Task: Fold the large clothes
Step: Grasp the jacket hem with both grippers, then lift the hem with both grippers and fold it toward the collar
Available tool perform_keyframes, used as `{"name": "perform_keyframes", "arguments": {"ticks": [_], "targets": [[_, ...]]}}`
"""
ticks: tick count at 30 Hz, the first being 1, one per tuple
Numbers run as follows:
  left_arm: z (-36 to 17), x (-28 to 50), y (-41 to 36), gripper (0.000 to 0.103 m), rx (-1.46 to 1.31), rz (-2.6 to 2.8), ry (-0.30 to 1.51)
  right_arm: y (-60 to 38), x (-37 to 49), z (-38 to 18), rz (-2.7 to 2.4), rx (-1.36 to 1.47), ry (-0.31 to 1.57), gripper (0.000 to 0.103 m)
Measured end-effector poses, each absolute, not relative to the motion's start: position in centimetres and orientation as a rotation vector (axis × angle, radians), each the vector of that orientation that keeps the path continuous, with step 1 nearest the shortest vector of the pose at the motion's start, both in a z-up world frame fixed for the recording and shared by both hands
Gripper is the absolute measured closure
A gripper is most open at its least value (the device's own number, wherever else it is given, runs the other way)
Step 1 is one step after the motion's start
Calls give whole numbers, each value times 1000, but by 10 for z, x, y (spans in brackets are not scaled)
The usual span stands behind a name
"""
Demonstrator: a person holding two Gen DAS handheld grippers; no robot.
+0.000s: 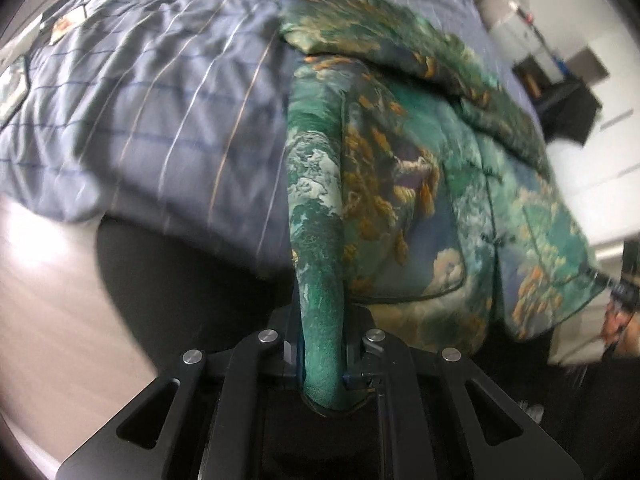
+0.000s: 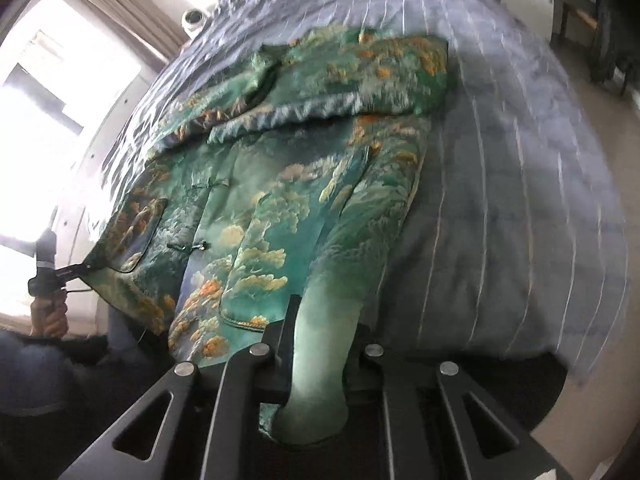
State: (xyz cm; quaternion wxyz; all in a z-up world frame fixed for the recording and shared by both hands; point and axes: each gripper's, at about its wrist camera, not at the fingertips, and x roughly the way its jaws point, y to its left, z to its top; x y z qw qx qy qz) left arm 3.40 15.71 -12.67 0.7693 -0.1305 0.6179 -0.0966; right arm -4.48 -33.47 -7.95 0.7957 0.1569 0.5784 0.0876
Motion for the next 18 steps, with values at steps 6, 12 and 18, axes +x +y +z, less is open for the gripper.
{"name": "perform_keyframes", "arguments": {"ticks": [6, 12, 18], "targets": [[-74, 70, 179, 93, -423, -275, 1179, -352, -55, -57, 245, 549, 1191, 90], [-57, 187, 171, 93, -466, -277, 1038, -385, 33, -25, 282, 568, 966, 90], [-90, 300, 152, 90, -453, -197, 1053, -422, 144, -66, 193, 671, 947, 90]]}}
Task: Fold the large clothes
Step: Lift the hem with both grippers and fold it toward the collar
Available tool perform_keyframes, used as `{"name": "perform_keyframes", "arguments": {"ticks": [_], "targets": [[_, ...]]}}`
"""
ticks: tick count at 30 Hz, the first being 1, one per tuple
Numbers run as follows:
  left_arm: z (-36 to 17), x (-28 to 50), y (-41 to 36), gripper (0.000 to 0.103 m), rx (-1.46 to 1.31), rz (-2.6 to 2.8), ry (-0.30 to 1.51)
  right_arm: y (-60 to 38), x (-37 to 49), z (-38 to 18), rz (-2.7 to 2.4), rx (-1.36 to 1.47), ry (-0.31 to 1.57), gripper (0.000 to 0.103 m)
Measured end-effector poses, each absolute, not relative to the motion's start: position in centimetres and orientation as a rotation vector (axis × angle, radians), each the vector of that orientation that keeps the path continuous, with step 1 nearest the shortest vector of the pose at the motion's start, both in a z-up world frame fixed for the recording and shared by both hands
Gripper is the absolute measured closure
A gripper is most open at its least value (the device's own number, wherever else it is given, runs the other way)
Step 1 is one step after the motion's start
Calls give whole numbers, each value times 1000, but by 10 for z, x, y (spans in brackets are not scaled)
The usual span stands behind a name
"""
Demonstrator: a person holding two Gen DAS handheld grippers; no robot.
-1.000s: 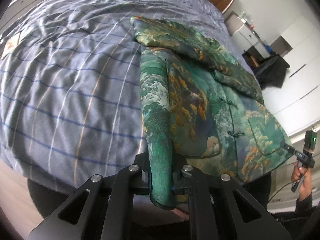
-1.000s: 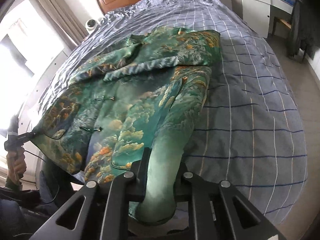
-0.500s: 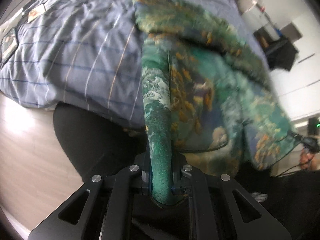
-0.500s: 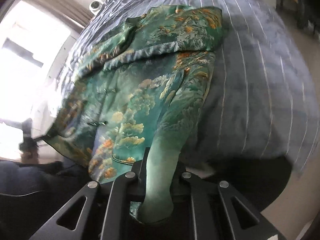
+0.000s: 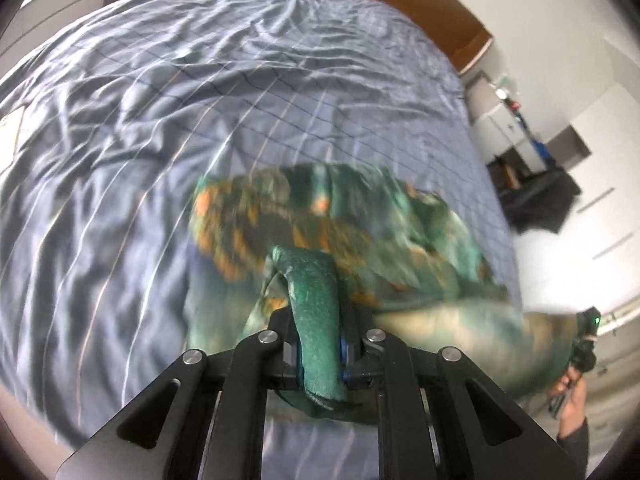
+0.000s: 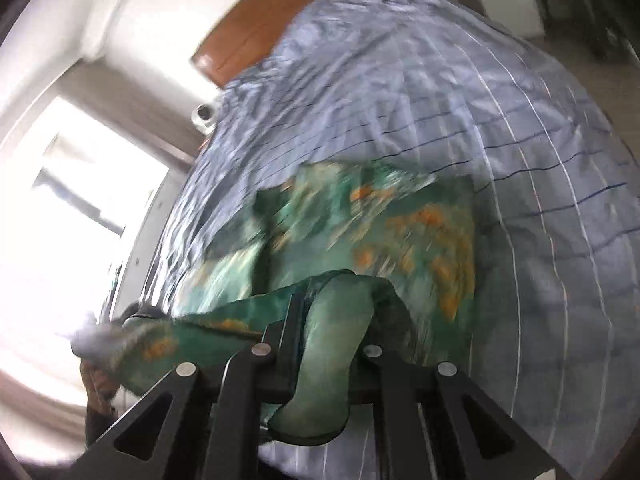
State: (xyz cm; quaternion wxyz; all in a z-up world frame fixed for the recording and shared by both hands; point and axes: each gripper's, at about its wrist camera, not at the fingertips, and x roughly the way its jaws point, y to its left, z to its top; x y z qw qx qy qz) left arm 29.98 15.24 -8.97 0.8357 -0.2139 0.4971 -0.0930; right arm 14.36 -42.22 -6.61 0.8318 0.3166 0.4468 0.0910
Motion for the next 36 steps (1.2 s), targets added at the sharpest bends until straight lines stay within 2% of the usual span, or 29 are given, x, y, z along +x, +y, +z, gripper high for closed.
{"name": "perform_keyframes", "arguments": {"ticks": [1, 3, 5, 6, 8, 9, 10, 12, 15, 19, 21, 22, 23, 24, 25, 28, 33, 36], "targets": [[-96, 311, 149, 84, -449, -191, 1051, -428, 159, -81, 165, 725, 951, 90], [-113, 331, 146, 65, -468, -197, 1050, -443, 182, -114, 117, 838, 963, 89], [-121, 336, 149, 30, -471, -163, 1052, -451, 197, -142, 78, 951, 963, 84], [-119, 336, 153, 23, -475, -143, 1041, -451, 202, -149, 71, 977, 966, 81], [-110, 330, 165, 20, -532, -196, 1011, -453, 208, -160, 80, 1049, 945, 70], [-103, 327, 170, 19, -559, -231, 989, -454, 207, -159, 99, 1087, 915, 54], [-96, 323, 176, 13, -572, -251, 964, -456, 206, -156, 126, 1124, 878, 32], [-83, 310, 185, 9, -545, -271, 908, -460, 204, -143, 159, 1142, 810, 12], [-89, 302, 173, 9, -401, -319, 925, -463, 201, -115, 116, 1009, 761, 11], [-117, 312, 128, 11, -189, -302, 1016, -432, 217, -102, 77, 612, 877, 11], [-130, 325, 106, 21, -110, -256, 1044, -404, 232, -111, 54, 435, 949, 11], [-136, 331, 98, 41, -77, -217, 1065, -393, 235, -115, 41, 368, 962, 11], [-141, 335, 94, 84, -54, -177, 1079, -386, 234, -116, 20, 303, 974, 15], [-144, 338, 91, 93, -24, -114, 1094, -376, 235, -118, -24, 231, 990, 48], [-141, 336, 92, 93, -32, -104, 1085, -373, 234, -119, -57, 194, 1002, 88], [-117, 324, 100, 95, -45, -84, 1001, -373, 221, -102, -120, 163, 973, 90], [-65, 329, 113, 95, -114, -30, 822, -368, 218, -43, -167, 50, 794, 90], [-62, 346, 104, 95, -64, 35, 738, -360, 233, -13, -207, -6, 686, 91]]}}
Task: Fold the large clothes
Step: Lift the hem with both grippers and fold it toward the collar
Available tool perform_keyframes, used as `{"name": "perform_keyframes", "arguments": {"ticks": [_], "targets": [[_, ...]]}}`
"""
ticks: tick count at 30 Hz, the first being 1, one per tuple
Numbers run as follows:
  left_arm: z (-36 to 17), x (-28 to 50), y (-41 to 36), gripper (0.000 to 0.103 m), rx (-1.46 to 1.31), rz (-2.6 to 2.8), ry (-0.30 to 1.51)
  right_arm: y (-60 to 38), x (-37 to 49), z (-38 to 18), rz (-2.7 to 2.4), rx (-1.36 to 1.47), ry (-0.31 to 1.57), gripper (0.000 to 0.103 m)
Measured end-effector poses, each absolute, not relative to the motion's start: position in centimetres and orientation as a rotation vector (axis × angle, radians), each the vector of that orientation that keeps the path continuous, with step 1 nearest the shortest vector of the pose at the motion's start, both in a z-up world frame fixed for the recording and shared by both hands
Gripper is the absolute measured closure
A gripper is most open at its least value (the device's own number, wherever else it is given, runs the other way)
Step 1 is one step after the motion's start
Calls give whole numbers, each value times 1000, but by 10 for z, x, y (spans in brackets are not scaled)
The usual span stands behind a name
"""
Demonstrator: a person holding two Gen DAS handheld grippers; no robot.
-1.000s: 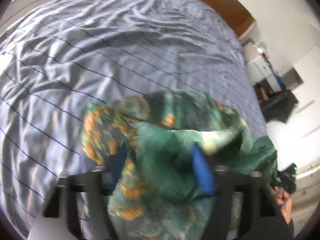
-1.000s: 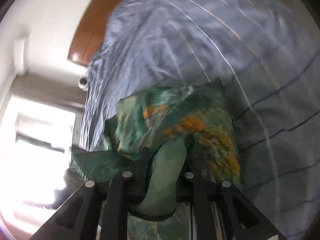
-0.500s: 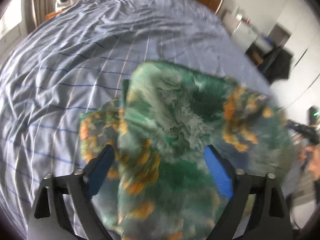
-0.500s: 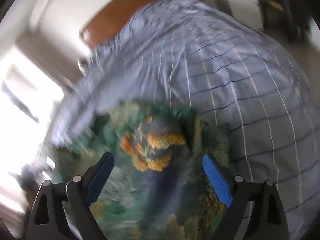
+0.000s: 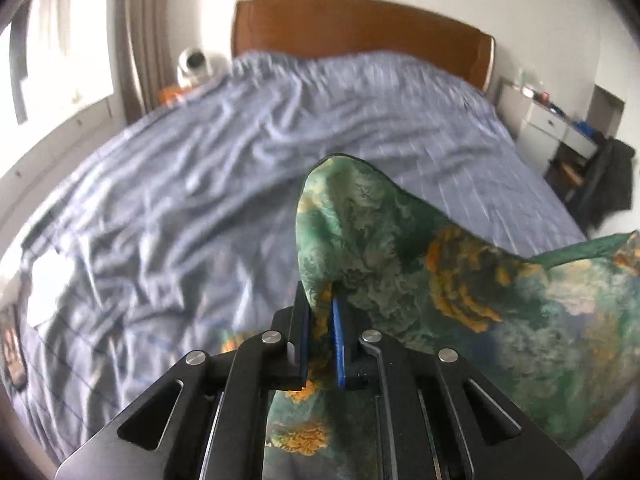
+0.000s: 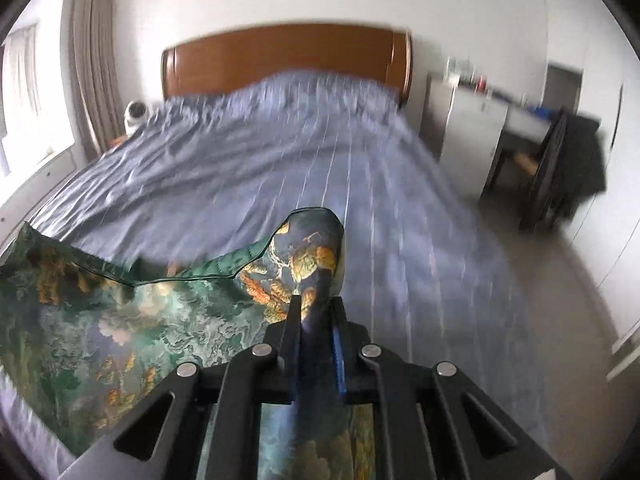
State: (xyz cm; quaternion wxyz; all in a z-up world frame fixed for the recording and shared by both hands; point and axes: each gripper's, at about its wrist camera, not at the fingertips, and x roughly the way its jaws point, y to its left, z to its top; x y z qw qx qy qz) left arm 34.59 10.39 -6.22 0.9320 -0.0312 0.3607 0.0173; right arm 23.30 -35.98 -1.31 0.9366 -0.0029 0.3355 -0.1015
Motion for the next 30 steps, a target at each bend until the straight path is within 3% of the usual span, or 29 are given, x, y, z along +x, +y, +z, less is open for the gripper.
{"name": "perform_keyframes", "arguments": {"ticks": [4, 9, 12, 20, 30], "targets": [[-118, 383, 89, 95, 66, 134, 776, -348, 265, -31, -288, -131, 669, 91], [-189, 387, 92, 92, 86, 148, 830, -359, 295, -135, -318, -112, 892, 91], [-195, 387, 97, 91, 56, 129, 816, -361, 295, -165, -303, -81, 900, 90], [-203, 383, 103, 88, -45, 92, 780, -385, 296, -182, -232, 112, 879, 86], [-205, 382, 104, 88, -62, 80, 772, -376, 304, -191, -258, 76, 868, 86]]}}
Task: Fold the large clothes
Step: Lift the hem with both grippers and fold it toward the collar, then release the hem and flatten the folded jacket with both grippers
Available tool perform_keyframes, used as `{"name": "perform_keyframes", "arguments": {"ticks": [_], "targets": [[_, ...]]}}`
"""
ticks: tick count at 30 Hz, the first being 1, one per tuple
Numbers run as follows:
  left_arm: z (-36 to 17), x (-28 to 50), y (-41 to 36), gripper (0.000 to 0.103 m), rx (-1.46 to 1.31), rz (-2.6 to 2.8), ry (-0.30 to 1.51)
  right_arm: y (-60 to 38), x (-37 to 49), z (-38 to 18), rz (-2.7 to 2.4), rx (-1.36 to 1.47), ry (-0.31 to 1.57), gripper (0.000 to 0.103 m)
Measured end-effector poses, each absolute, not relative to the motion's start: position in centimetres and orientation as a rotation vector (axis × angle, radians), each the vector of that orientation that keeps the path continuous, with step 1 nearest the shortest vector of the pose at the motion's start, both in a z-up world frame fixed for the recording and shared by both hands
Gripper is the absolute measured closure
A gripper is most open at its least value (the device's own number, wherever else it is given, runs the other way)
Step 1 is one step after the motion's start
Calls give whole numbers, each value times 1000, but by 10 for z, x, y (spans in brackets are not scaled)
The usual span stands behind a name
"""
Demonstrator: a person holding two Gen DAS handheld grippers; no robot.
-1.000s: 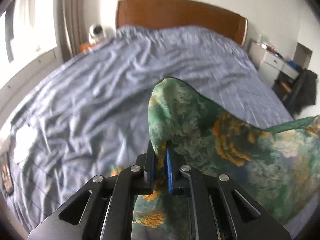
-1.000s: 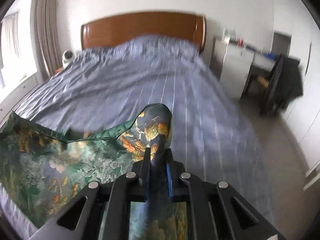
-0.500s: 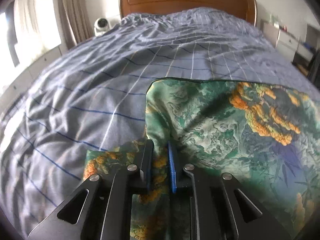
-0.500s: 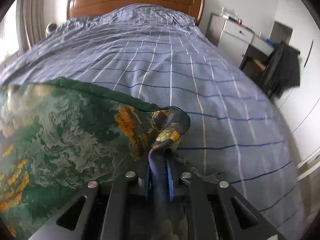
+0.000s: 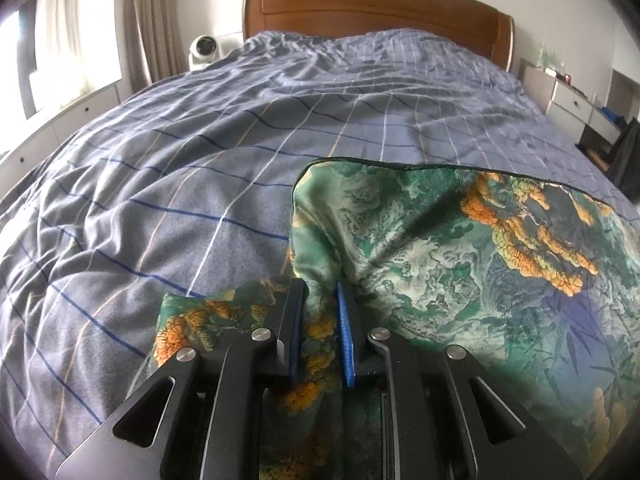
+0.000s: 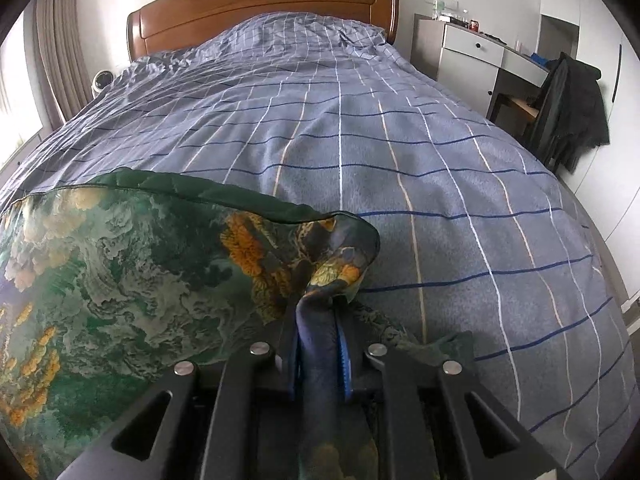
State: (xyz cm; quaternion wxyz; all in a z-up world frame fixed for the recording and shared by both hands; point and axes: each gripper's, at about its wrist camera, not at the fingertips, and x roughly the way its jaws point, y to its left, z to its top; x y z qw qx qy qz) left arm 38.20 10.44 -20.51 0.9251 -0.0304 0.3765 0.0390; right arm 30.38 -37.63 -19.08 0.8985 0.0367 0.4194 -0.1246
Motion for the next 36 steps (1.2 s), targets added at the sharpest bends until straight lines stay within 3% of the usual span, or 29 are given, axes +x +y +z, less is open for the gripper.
{"name": "perform_keyframes", "arguments": {"ticks": [24, 30, 33, 34, 36], "targets": [[-205, 382, 105, 87, -70, 76, 770, -375, 302, -191, -262, 71, 862, 86], [-199, 380, 111, 80, -120, 55, 766, -376, 303, -191, -260, 72, 862, 86], [-195, 379, 109, 68, -116, 83, 780, -375, 302, -190, -261, 75, 860, 86], [-192, 380, 109, 53, -109, 100, 791, -374, 302, -188, -261, 75, 861, 85], [-185, 380, 112, 8, -114, 138, 825, -374, 301, -185, -261, 77, 867, 84]]}}
